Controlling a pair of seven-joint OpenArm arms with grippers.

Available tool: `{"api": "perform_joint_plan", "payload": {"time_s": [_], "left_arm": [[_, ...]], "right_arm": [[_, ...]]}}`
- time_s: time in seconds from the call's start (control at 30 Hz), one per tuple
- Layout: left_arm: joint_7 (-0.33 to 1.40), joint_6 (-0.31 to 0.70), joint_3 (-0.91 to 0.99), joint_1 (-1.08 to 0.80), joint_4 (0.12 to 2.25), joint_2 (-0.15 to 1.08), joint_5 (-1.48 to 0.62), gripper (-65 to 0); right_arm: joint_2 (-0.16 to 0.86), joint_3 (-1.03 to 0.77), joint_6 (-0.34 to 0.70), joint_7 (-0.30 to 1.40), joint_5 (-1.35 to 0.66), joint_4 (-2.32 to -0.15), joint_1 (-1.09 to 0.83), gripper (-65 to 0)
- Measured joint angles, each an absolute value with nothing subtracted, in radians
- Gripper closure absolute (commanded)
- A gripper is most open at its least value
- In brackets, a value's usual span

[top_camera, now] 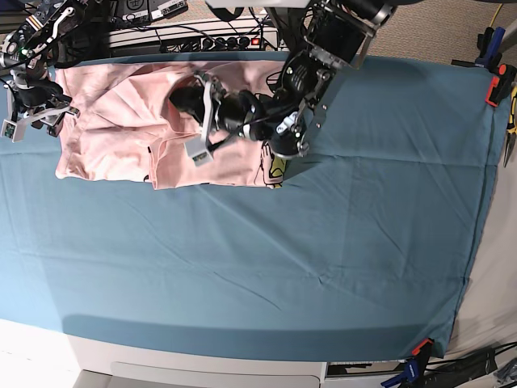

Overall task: Fold the T-shirt properly
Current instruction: 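Push the folded layer toward the right gripper with the left gripper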

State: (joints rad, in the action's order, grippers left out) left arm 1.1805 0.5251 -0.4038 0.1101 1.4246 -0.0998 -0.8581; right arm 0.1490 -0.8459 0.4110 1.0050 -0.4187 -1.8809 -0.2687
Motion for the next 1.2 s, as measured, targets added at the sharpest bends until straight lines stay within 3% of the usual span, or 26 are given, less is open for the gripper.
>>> {"api": "perform_joint_plan", "payload": {"time_s": [0.63, 0.97, 1.2], "left_arm": [[1.149, 0.558, -0.533, 0.075, 1.425, -0.132, -0.849, 0.0], [1.196, 0.553, -0.39, 0.168, 1.425, -0.132, -0.839, 0.0], [1.194, 0.47, -0.277, 0.18, 1.425, -0.131, -0.724, 0.0]], "right_arm": [[0.149, -0.846, 0.419, 0.996, -0.446, -1.881, -0.268, -25.9], [0.149, -0.846, 0.419, 0.994, -0.446, -1.881, -0.268, -25.9], [0.149, -0.846, 0.419, 0.994, -0.446, -1.881, -0.269, -25.9]]}}
